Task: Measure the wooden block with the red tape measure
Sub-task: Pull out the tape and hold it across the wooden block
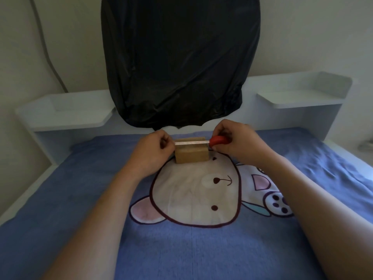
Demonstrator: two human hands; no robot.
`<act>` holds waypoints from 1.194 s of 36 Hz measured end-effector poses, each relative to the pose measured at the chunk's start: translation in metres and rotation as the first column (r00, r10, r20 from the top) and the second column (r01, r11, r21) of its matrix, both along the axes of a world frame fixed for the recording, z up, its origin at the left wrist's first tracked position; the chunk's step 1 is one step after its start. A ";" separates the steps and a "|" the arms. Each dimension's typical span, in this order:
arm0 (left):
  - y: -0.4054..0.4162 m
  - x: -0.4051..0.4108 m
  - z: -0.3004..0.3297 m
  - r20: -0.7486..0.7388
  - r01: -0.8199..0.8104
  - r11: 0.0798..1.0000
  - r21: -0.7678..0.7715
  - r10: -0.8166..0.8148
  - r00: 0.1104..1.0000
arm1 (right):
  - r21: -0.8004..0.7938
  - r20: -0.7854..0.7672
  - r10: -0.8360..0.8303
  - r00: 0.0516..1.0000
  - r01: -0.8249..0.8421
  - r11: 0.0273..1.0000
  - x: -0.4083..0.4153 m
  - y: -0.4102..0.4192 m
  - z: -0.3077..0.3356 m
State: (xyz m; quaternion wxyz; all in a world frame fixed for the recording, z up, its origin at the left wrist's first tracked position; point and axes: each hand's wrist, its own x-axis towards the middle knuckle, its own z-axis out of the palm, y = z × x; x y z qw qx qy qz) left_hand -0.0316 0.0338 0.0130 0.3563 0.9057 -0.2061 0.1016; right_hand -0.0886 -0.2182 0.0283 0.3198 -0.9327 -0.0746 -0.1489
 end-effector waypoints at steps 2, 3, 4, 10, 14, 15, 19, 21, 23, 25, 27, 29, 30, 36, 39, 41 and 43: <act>0.000 0.001 -0.002 0.039 0.016 0.999 -0.031 -0.014 0.999 | 0.009 0.025 -0.018 1.000 0.018 1.000 0.001 0.000 0.000; 0.000 0.002 -0.002 0.062 0.024 0.999 -0.040 -0.021 0.998 | 0.017 0.036 -0.024 0.999 0.023 1.000 0.001 0.000 0.000; 0.000 0.002 -0.003 0.087 0.030 0.999 -0.045 -0.026 0.996 | 0.027 0.048 -0.025 0.999 0.024 0.999 0.001 -0.001 0.000; -0.002 0.002 -0.005 0.185 0.050 0.997 -0.055 -0.039 0.982 | 0.044 0.120 -0.042 0.992 0.037 0.998 0.004 -0.001 -0.002; -0.002 0.003 -0.005 0.195 0.059 0.996 -0.060 -0.046 0.980 | 0.047 0.142 -0.051 0.989 0.045 0.998 0.006 -0.003 -0.005; -0.002 0.003 -0.006 0.193 0.060 0.996 -0.061 -0.047 0.980 | 0.047 0.144 -0.048 0.988 0.042 0.998 0.006 -0.004 -0.005; -0.002 0.003 -0.005 0.178 0.056 0.996 -0.072 -0.043 0.983 | 0.048 0.154 -0.047 0.987 0.040 0.998 0.008 -0.002 -0.005; -0.002 0.002 -0.005 0.164 0.052 0.995 -0.085 -0.037 0.986 | 0.059 0.152 -0.052 0.987 0.044 0.997 0.008 -0.001 -0.004; -0.003 0.003 -0.005 0.150 0.045 0.992 -0.117 -0.027 0.988 | 0.073 0.143 -0.049 0.988 0.039 0.997 0.006 -0.002 -0.003; -0.003 0.004 -0.003 0.130 0.034 0.985 -0.168 -0.012 0.991 | 0.087 0.144 -0.038 0.989 0.025 0.996 0.004 -0.003 -0.002; -0.004 0.003 -0.002 0.092 0.030 0.975 -0.218 -0.011 0.996 | 0.097 0.146 -0.023 0.989 0.008 0.995 0.003 -0.002 0.000; -0.005 0.000 -0.001 0.062 0.045 0.965 -0.257 -0.030 0.998 | 0.105 0.148 -0.010 0.989 -0.005 0.994 0.002 -0.001 0.000; -0.006 -0.002 0.001 0.053 0.052 0.960 -0.275 -0.039 0.998 | 0.105 0.151 -0.006 0.989 -0.010 0.994 0.001 -0.001 0.000; -0.012 -0.011 0.009 -0.030 0.082 0.914 -0.396 -0.102 0.994 | 0.091 0.164 0.010 0.986 -0.025 0.996 0.001 0.002 0.000; -0.014 -0.013 0.011 -0.067 0.092 0.895 -0.436 -0.134 0.989 | 0.112 0.165 0.010 0.986 -0.029 0.993 0.002 0.002 0.000; -0.015 -0.014 0.011 -0.074 0.087 0.894 -0.440 -0.132 0.988 | 0.148 0.159 0.007 0.987 -0.031 0.989 0.002 0.003 0.000; -0.015 -0.015 0.011 -0.085 0.086 0.890 -0.449 -0.138 0.987 | 0.206 0.145 0.021 0.989 -0.051 0.977 0.001 0.005 0.001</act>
